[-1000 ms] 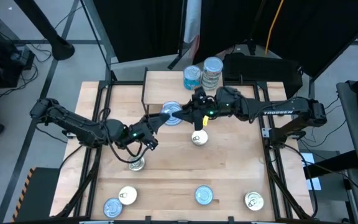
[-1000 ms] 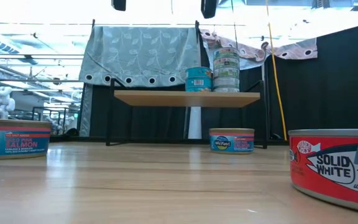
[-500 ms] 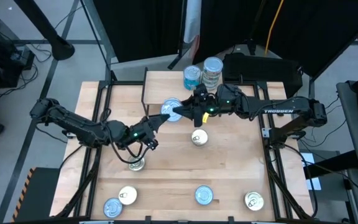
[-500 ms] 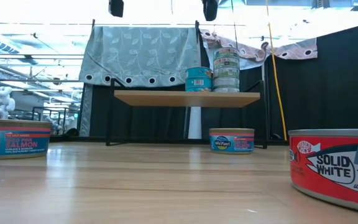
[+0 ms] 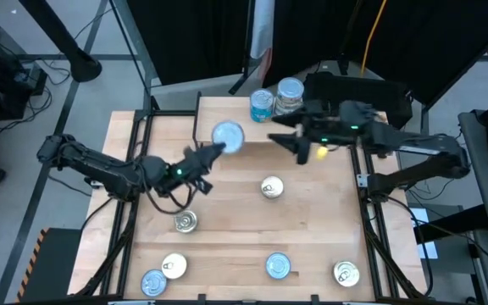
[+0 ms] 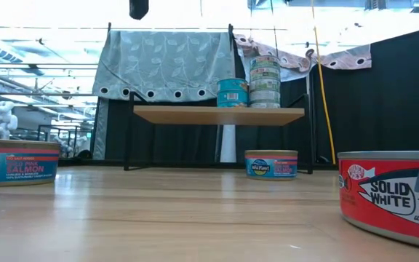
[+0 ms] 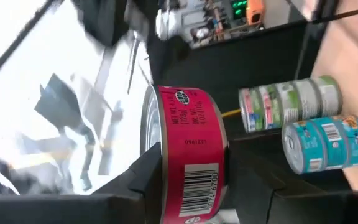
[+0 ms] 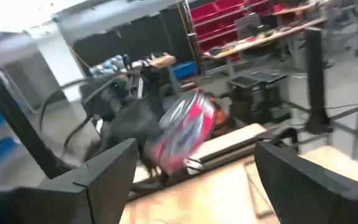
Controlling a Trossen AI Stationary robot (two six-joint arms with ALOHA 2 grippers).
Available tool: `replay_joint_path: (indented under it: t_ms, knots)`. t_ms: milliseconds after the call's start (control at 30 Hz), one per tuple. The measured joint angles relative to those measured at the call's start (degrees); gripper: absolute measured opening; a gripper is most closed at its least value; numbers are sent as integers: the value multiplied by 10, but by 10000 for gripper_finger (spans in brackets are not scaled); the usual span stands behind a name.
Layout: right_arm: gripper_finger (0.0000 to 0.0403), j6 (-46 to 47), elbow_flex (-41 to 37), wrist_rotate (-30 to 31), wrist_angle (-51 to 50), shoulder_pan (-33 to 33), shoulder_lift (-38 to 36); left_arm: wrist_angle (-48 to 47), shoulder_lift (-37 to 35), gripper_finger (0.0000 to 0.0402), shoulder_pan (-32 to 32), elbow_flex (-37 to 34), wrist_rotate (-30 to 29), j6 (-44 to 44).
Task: Stack canned seafood by type on shelf
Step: Put the red tuna can on the shelf
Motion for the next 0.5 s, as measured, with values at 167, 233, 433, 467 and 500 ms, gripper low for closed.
replay_joint_path:
  t_ms: [167, 233, 433, 467, 500]
  knots:
    - [315, -24, 0, 12, -102, 32, -65, -28, -11, 141, 67, 22, 29, -85]
    - [315, -24, 0, 12, -141, 52, -71, -78, -10, 141, 101, 44, 71, -140]
    - [315, -23, 0, 73, -234, 121, -61, -350, -10, 142, 217, 147, 225, -357]
    - [315, -21, 0, 90, -245, 133, -56, -396, -10, 142, 235, 161, 240, -377]
    - [315, -19, 0, 106, -254, 144, -52, -434, -10, 143, 253, 171, 256, -392]
